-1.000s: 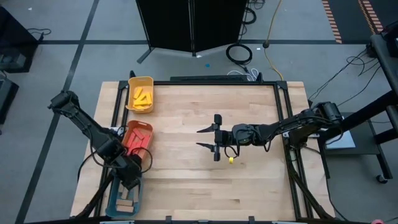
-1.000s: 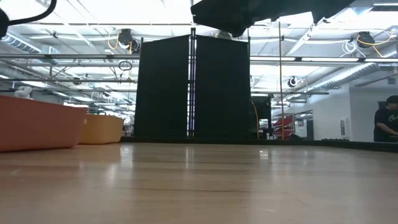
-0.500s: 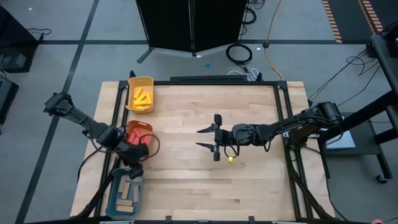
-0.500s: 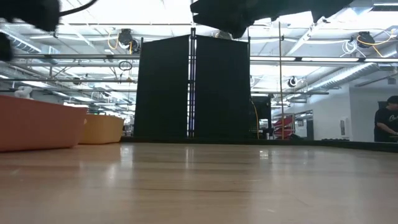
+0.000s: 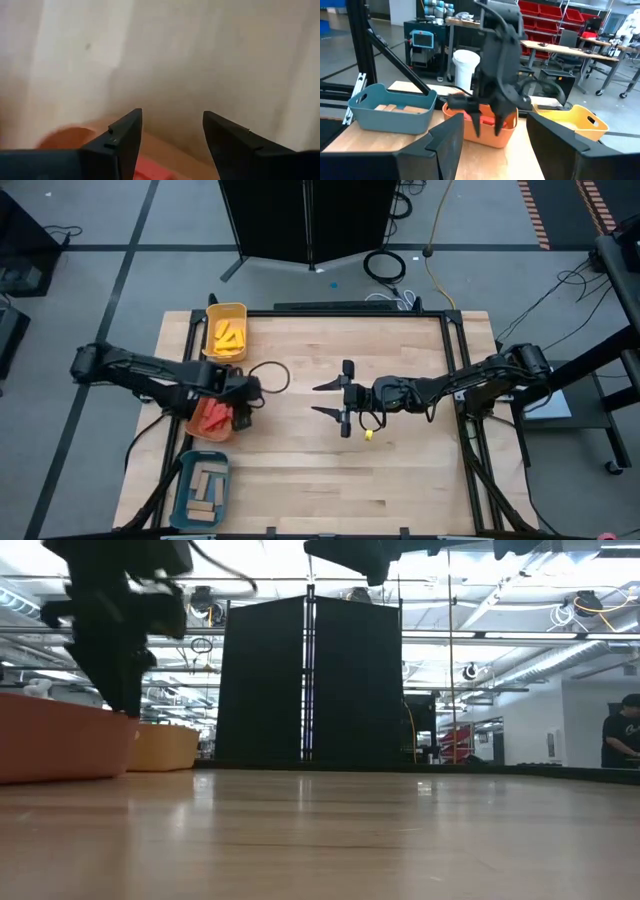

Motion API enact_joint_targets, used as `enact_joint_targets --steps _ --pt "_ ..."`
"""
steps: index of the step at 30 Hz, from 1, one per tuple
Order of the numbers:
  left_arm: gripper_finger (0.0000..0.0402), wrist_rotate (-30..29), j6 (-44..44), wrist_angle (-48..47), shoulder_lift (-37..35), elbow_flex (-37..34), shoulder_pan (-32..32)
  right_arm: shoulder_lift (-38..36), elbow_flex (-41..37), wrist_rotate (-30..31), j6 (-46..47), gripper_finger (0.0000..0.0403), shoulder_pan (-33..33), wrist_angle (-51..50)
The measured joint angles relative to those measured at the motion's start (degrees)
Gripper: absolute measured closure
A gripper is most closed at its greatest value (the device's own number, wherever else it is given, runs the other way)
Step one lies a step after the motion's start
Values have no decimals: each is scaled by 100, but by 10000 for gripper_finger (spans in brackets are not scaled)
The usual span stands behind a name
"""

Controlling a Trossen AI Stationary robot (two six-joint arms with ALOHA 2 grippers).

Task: Sort blocks
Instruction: Return to Home Position

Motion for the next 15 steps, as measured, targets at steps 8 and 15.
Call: enact_joint_targets --steps 8,15 --pt "195 -527 646 -136 433 0 655 0 0 0 7 193 0 -93" --pt "195 -647 671 -44 326 -2 986 0 0 1 -17 193 0 -334"
